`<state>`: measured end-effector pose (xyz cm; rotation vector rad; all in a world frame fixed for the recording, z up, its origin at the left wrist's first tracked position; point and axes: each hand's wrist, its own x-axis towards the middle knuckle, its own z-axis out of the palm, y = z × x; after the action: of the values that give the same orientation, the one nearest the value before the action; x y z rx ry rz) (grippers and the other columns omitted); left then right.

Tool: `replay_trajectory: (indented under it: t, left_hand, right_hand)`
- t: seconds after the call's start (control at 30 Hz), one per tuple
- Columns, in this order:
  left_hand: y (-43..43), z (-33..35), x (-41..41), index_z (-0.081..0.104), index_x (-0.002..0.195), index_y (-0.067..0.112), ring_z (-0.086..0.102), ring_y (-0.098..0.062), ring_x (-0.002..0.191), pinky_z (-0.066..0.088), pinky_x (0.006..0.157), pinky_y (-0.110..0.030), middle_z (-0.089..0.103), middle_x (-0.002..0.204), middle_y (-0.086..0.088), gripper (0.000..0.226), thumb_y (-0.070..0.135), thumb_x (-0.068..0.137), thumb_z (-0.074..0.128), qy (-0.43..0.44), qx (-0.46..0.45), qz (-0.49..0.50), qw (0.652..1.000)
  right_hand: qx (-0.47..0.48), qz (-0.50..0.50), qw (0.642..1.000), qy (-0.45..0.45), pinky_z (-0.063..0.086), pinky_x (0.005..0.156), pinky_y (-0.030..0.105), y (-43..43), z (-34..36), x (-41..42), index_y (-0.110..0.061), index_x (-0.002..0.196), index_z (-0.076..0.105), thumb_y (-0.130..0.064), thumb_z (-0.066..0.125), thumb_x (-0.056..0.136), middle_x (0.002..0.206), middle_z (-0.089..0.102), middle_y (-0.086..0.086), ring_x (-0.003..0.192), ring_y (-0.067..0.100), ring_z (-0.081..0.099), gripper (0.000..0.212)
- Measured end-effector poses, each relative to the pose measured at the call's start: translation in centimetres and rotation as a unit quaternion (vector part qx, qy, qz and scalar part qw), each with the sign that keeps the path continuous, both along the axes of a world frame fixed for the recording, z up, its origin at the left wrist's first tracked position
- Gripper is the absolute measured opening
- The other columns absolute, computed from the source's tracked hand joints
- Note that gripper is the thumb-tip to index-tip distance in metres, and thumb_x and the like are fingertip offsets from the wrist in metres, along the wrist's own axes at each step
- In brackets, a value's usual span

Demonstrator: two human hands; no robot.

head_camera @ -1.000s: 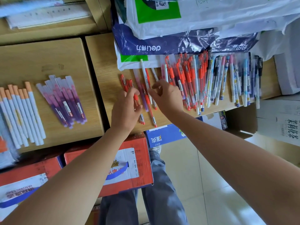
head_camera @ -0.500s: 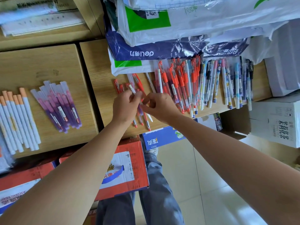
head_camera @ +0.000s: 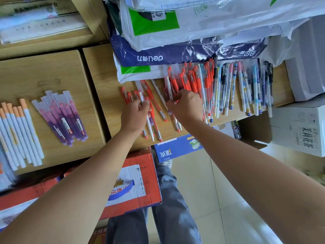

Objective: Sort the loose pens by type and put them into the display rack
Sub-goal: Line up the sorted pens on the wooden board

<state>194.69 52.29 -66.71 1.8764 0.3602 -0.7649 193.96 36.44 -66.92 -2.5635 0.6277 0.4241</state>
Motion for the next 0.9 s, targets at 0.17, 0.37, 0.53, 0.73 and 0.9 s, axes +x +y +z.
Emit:
replay_trajectory:
  t: [0.17,0.37,0.53,0.73,0.9]
  left_hand:
    - [0.4,0.1,0.2,0.064,0.086,0.009,0.062,-0.012,0.056,0.049,0.061,-0.037,0.065,0.072,0.001,0.031,0.029,0.100,0.046,-0.008,0.012,0.001,1.000]
    - [1.6,-0.2,-0.1,0.061,0.076,0.027,0.063,-0.020,0.077,0.054,0.078,-0.052,0.068,0.084,0.004,0.027,0.030,0.099,0.047,0.003,0.018,0.010,1.000]
    - [2.3,-0.4,-0.3,0.061,0.075,0.029,0.064,-0.026,0.081,0.053,0.079,-0.055,0.069,0.089,-0.004,0.028,0.031,0.098,0.047,0.001,0.019,0.014,1.000]
    - [2.9,-0.1,-0.3,0.065,0.088,0.028,0.063,-0.013,0.089,0.057,0.076,-0.043,0.070,0.102,0.002,0.020,0.032,0.099,0.048,0.015,-0.019,0.028,0.999]
    - [1.9,0.4,-0.3,0.066,0.096,0.003,0.062,-0.015,0.071,0.054,0.053,-0.026,0.061,0.084,-0.012,0.029,0.028,0.098,0.052,0.042,-0.088,0.065,0.993]
  right_hand:
    - [0.063,0.012,0.995,-0.079,0.048,0.053,0.027,1.2,0.9,0.5,-0.013,0.077,0.062,-0.028,0.065,0.075,0.067,0.064,-0.002,0.060,0.016,0.059,0.015]
    - [-0.052,0.113,0.992,-0.017,0.038,0.051,0.027,2.7,0.2,1.7,-0.010,0.085,0.060,-0.036,0.060,0.090,0.072,0.059,0.002,0.066,0.023,0.060,0.026]
    - [-0.094,0.161,0.981,0.055,0.035,0.056,0.029,3.1,0.7,2.1,-0.011,0.084,0.056,-0.049,0.055,0.092,0.075,0.048,0.002,0.067,0.018,0.047,0.039]
    - [0.046,0.100,0.993,0.040,0.036,0.051,0.020,2.7,0.1,1.5,-0.006,0.073,0.062,-0.033,0.065,0.087,0.063,0.055,0.001,0.054,0.010,0.047,0.030]
    - [0.151,0.132,0.975,0.099,0.037,0.053,0.019,2.0,1.4,0.8,-0.007,0.072,0.064,-0.023,0.066,0.086,0.062,0.057,0.001,0.055,0.009,0.049,0.022]
